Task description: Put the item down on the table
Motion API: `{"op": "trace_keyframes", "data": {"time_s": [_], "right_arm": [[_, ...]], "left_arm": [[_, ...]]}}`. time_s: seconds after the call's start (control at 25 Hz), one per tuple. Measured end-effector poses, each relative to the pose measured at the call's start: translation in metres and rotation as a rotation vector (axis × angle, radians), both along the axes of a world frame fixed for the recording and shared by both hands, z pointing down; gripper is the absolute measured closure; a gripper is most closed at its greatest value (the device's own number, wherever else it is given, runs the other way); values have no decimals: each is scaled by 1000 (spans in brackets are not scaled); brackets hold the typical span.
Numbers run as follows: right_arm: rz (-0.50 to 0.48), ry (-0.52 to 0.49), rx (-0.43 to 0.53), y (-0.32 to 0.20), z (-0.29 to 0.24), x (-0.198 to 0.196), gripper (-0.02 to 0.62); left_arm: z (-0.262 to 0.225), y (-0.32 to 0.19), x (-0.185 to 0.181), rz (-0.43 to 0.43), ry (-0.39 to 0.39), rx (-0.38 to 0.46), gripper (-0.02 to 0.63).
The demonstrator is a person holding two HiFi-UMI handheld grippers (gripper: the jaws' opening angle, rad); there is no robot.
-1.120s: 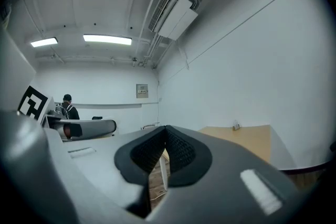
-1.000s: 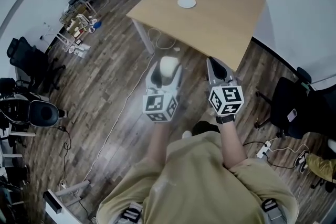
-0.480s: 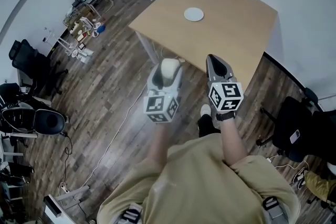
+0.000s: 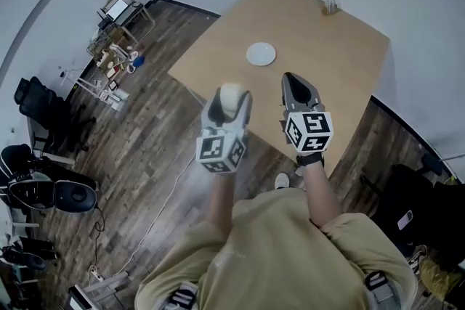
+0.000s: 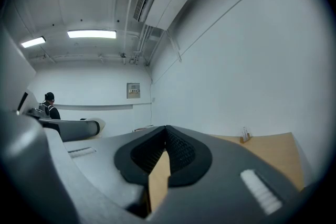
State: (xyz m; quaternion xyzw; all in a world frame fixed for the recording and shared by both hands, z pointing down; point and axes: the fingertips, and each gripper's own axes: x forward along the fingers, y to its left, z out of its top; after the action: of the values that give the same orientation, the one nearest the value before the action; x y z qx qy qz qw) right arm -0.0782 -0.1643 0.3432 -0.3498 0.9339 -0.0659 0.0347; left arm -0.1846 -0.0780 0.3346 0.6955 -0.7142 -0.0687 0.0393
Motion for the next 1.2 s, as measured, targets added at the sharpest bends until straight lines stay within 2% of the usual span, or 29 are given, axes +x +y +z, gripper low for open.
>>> {"op": "trace_keyframes", "data": {"time_s": [0.2, 0.48, 0.64, 0.88, 1.2], "right_arm": [[-36, 5, -60, -54, 28, -8, 589], [-67, 68, -129, -96, 80, -61, 589], [-13, 94, -144, -144, 98, -76, 589], [98, 123, -173, -219, 100, -73, 589], [167, 198, -301, -280, 159, -83, 589]], "left_arm": [[30, -53, 1, -1, 32, -71, 288], [83, -120, -41, 29, 59, -171, 288], [114, -175, -58, 77, 37, -228, 288], [133, -256, -73, 155, 37, -281, 288], [194, -355, -100, 209, 5, -363, 290]]}}
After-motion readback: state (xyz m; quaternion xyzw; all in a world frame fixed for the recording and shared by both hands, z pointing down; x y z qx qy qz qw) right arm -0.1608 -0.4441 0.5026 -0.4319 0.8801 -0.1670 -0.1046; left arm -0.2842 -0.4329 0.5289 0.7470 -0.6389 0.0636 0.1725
